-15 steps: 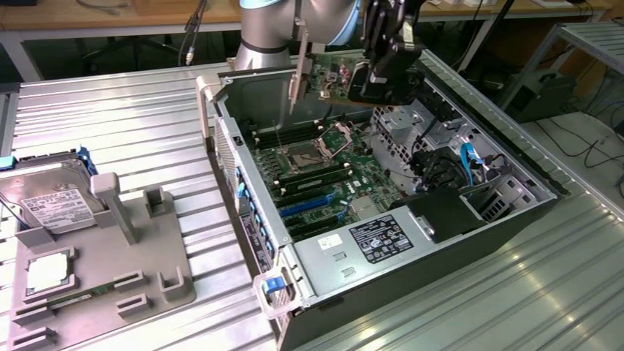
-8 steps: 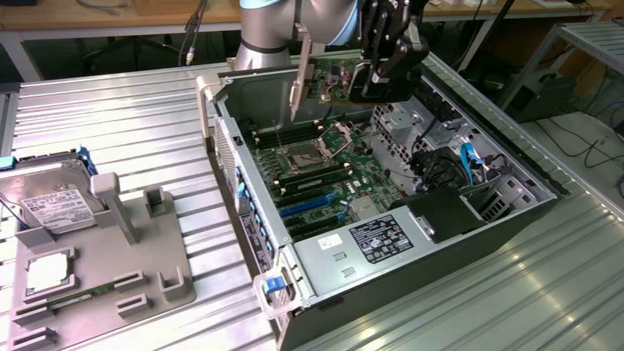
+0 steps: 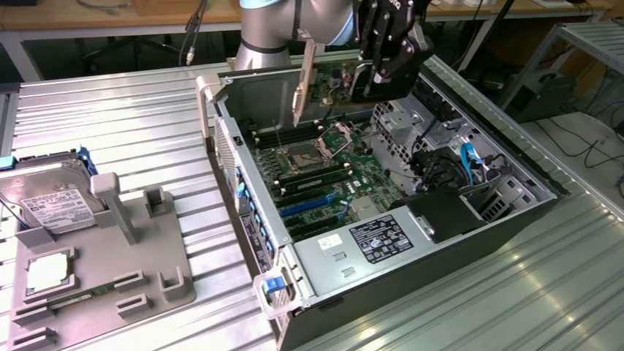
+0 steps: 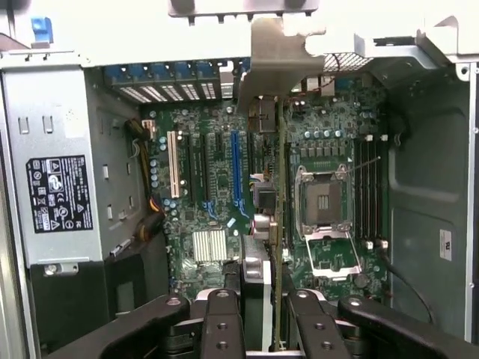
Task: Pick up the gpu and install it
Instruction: 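Insert the gpu into the slot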
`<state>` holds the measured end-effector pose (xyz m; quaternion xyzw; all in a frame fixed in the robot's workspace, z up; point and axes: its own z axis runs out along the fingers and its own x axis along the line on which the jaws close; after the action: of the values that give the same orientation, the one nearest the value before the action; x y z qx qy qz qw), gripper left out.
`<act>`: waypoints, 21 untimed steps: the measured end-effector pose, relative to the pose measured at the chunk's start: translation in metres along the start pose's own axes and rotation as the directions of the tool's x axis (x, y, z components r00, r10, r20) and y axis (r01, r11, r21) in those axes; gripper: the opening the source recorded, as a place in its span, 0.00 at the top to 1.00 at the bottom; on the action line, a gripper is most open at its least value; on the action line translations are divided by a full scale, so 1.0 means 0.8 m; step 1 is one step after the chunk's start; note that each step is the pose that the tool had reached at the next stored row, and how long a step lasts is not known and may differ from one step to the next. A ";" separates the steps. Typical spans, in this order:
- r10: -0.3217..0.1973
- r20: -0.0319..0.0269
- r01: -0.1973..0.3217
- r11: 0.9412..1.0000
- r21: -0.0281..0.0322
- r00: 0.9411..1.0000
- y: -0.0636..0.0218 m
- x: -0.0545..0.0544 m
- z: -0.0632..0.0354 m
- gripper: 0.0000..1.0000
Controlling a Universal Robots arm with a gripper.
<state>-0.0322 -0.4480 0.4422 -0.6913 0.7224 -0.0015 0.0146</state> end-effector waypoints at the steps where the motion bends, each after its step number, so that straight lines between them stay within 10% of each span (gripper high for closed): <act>1: -0.005 0.000 0.005 1.000 0.006 1.000 0.000 0.000 0.000 0.72; 4: -0.020 0.001 0.020 1.000 0.022 1.000 0.000 0.000 0.001 0.72; 11: -0.036 0.018 0.036 0.999 0.026 0.999 0.000 0.000 0.002 0.72; 21: -0.126 0.020 0.125 0.991 0.045 0.992 0.000 0.000 0.005 0.72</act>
<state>-0.0323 -0.4480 0.4385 -0.7349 0.6770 -0.0101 0.0378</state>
